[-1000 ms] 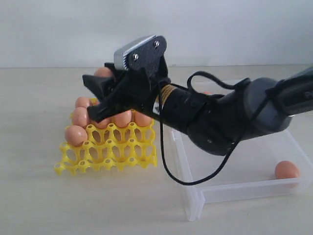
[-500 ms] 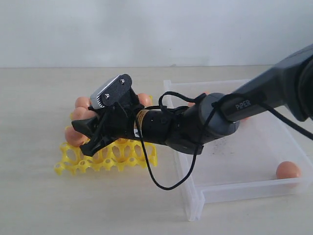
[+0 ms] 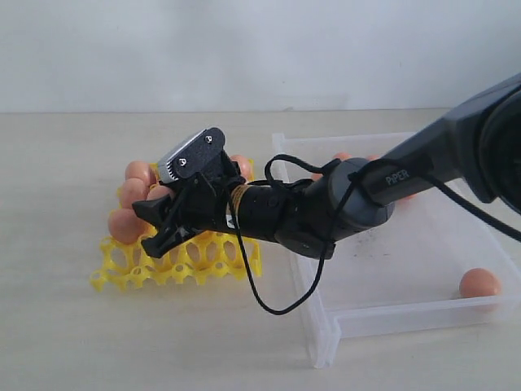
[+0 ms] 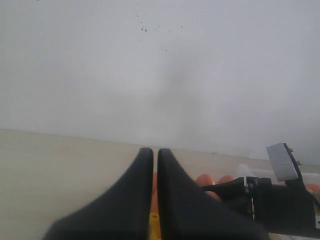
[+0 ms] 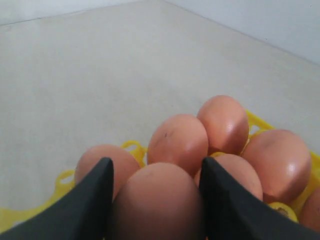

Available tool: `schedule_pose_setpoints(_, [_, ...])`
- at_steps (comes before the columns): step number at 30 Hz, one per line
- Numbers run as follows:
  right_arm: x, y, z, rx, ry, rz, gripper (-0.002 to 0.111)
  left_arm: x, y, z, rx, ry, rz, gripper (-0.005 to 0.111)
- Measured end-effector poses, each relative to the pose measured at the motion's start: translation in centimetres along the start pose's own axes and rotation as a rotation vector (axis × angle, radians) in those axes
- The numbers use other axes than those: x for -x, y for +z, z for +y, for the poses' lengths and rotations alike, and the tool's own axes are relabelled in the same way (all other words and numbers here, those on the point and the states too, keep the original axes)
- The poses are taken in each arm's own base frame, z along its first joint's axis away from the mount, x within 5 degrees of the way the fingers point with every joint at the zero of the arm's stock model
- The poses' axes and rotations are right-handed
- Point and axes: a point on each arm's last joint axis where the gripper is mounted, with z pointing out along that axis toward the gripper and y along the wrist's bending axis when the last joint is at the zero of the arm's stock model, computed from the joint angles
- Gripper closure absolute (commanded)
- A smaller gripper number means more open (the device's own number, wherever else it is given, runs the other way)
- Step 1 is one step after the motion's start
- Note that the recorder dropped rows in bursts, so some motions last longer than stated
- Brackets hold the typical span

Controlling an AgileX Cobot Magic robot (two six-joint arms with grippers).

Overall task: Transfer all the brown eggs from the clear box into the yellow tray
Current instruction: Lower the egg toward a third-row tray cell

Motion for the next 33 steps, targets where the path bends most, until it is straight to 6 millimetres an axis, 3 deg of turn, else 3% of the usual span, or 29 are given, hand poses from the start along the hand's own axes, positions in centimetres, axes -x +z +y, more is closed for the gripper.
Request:
schedule_pose_setpoints(19, [0.8, 0.5, -0.5, -0.023, -0.014, 0.003, 0.109, 0.0, 0.0, 0.0, 0.0, 0.0, 0.0, 0.103])
schedule_pose_setpoints(33, [-0.4, 1.1, -0.6, -0.021, 0.022, -0.017, 0.105, 0.0, 0.0, 0.0, 0.0, 0.0, 0.0, 0.103])
